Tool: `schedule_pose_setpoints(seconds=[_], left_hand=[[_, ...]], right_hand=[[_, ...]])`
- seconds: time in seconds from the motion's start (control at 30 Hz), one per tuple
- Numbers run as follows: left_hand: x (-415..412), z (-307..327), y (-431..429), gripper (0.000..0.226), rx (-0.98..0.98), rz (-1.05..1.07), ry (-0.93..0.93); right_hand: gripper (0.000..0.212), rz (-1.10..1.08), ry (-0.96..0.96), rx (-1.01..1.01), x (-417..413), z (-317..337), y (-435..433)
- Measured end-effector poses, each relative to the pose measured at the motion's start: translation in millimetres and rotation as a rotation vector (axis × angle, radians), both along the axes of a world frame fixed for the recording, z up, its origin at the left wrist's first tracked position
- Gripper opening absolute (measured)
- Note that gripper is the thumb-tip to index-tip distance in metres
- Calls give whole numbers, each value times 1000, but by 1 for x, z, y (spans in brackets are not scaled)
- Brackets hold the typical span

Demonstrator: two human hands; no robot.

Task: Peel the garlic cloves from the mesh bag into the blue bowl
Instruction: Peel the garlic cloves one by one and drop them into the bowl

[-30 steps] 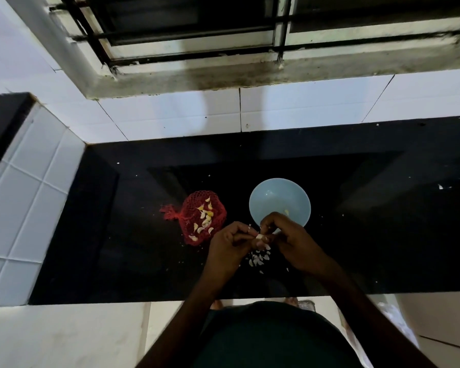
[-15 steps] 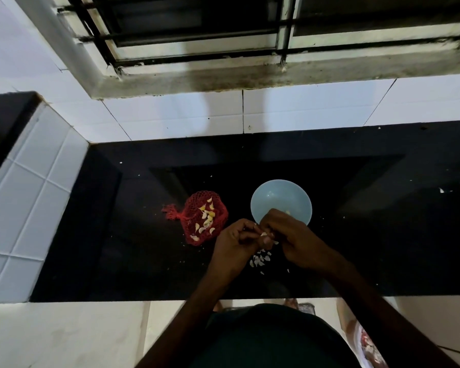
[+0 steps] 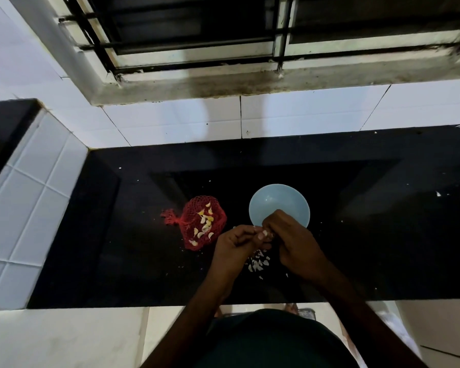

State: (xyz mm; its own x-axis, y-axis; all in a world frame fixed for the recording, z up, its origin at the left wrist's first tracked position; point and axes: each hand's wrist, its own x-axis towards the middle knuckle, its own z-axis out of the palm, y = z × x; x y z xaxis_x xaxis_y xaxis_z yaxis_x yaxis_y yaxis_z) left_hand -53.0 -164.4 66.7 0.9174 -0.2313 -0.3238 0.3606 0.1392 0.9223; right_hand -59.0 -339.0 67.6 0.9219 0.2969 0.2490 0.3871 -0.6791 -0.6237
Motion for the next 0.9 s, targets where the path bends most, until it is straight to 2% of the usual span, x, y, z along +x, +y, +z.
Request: schedule_pose_setpoints(seconds=[0.17, 0.27, 0.43, 0.6, 0.67, 0.8, 0.9], left_hand=[[-2, 3, -3, 25, -34, 22, 15], [-3, 0, -3, 19, -12, 3, -20], [-3, 1, 1, 15, 22, 48, -13], [-2, -1, 7, 21, 59, 28, -63], [-3, -2, 7, 18, 77, 15, -77], [-2, -2, 8, 14, 80, 28, -98], [0, -4, 8, 19, 64, 26, -109]], right_hand=[[38, -70, -31, -20, 1, -6, 5], [39, -109, -41, -14, 0, -8, 8], [31, -140, -19, 111, -3, -10, 11], [23, -175, 24, 274, -4, -10, 9], [20, -169, 34, 300, -4, -9, 7], [32, -155, 46, 313, -6, -3, 2], [21, -81, 107, 336, -5, 3, 1]])
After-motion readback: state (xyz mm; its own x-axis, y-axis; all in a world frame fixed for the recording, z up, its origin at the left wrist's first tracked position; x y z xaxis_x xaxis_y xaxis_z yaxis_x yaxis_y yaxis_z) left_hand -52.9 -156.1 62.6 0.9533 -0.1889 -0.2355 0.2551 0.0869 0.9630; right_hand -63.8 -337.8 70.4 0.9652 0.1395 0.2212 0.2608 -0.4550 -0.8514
